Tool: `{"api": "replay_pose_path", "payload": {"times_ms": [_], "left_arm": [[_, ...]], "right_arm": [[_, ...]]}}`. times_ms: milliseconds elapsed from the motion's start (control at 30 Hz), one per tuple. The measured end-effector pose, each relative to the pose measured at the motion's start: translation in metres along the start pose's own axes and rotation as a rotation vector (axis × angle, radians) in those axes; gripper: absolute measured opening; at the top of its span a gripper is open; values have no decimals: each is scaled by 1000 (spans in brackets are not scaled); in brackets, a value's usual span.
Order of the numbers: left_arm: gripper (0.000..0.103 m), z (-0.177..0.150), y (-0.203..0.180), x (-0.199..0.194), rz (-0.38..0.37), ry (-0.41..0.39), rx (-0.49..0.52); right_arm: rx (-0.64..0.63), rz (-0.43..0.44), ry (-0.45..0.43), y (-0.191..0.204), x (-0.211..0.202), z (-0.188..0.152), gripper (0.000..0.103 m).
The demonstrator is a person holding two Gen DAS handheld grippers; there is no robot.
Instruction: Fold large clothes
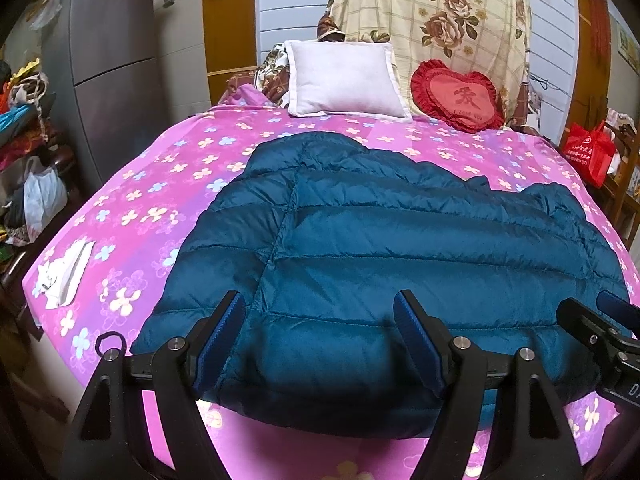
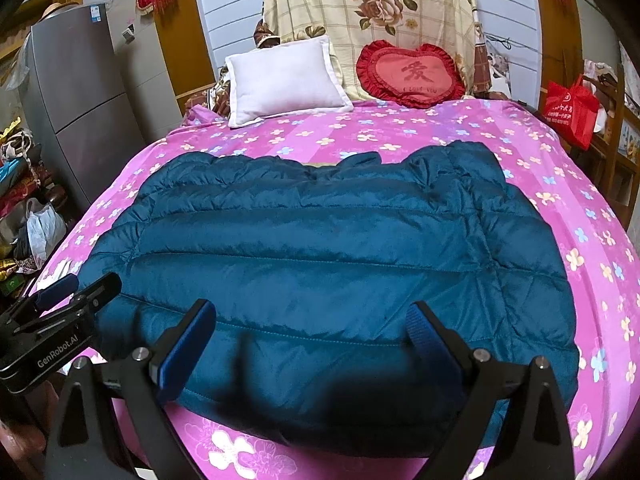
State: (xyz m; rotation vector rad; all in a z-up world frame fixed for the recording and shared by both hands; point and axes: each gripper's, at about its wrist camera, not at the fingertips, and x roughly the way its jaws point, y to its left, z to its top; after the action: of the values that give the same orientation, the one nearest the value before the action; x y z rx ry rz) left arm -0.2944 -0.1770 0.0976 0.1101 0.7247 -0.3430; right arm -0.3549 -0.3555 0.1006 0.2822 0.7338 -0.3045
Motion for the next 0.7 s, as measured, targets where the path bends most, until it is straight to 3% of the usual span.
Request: {"api": "replay_pose_path", "payload": {"times_ms": [700], "left_arm": [[51, 1, -3, 10, -2, 21, 3]], "right_arm": [[5, 2, 19, -1, 12, 0, 98]]}}
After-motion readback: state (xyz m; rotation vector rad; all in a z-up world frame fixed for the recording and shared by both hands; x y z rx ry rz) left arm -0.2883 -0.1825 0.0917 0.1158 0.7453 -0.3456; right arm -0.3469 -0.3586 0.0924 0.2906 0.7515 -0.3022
